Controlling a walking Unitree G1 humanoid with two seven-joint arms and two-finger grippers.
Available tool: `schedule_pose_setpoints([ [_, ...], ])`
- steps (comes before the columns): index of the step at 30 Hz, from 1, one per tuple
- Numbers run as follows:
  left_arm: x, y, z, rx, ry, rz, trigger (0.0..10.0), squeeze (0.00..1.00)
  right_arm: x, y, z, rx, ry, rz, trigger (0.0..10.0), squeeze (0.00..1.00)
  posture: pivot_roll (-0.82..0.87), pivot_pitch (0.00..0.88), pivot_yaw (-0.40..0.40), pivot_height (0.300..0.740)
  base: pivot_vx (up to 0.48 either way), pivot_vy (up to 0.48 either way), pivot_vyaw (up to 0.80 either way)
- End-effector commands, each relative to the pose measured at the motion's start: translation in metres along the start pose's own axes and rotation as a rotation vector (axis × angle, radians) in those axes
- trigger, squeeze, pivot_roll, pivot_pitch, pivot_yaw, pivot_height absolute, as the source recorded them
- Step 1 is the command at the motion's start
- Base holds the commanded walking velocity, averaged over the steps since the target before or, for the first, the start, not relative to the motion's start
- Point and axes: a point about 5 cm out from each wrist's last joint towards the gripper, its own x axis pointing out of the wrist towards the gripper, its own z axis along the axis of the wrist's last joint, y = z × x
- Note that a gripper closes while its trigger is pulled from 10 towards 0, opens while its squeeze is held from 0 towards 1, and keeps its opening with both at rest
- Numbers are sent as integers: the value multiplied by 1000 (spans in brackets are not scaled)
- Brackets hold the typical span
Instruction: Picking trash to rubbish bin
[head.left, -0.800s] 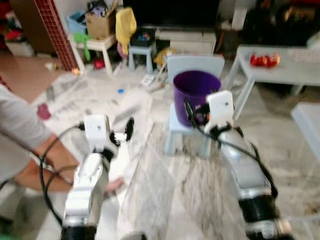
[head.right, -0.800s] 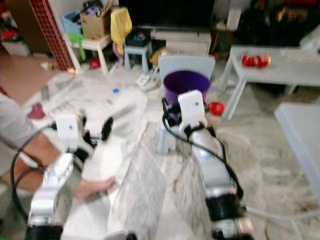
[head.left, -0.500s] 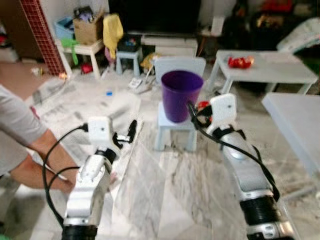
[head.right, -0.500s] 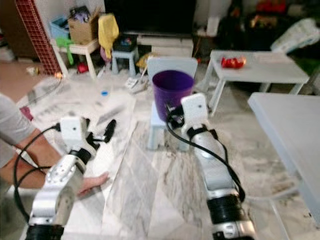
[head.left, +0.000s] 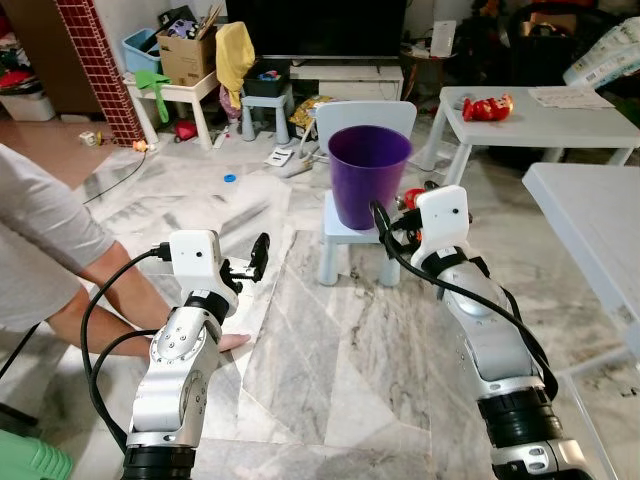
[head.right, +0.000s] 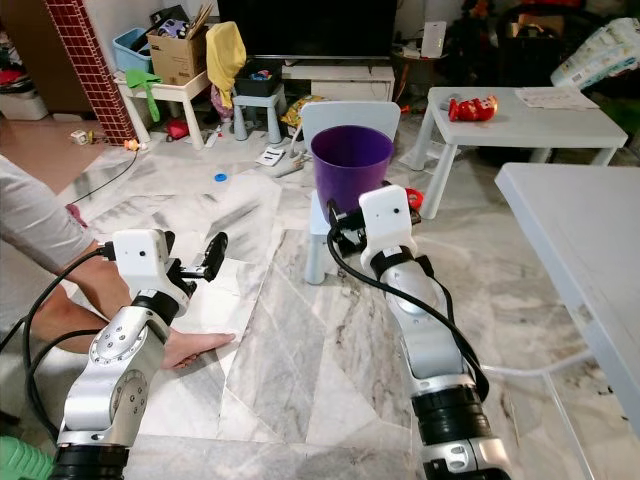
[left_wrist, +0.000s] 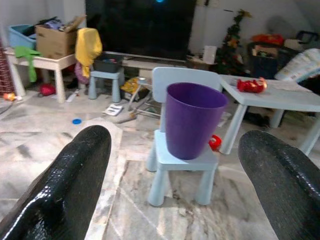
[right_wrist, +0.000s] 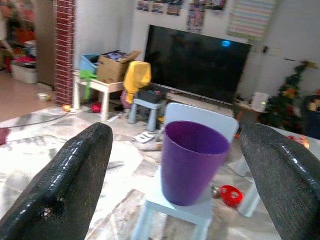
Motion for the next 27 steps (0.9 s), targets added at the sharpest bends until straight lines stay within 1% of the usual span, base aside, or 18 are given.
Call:
schedule_pose_setpoints([
  [1,2,0,5,2,-22,-2,10000,0,2,-3,4,-5,-10,-12,10000,0,3,0,-17,740,0,0,-800],
  [3,2,0,6,3,-22,-2,10000,0,2,-3,4,-4,-10,-12,10000,0,2,0,-15,740,0,0,-800],
  [9,2,0,6,1,-25,-15,10000,0,3,-2,3,-1,-9,-13,10000,0,4,0,-13,740,0,0,0],
  [17,3,0,8,4,-31,-30,10000,0,4,-2,3,-2,-12,-16,10000,0,10,0,-10,740,0,0,-800],
  [20,3,0,8,3,-32,-30,10000,0,5,-2,4,-2,-14,-16,10000,0,12,0,-10,740,260,0,-800],
  [27,2,1,8,10,-29,-26,10000,0,6,-1,4,1,-15,-16,10000,0,12,0,-9,740,0,0,-800],
])
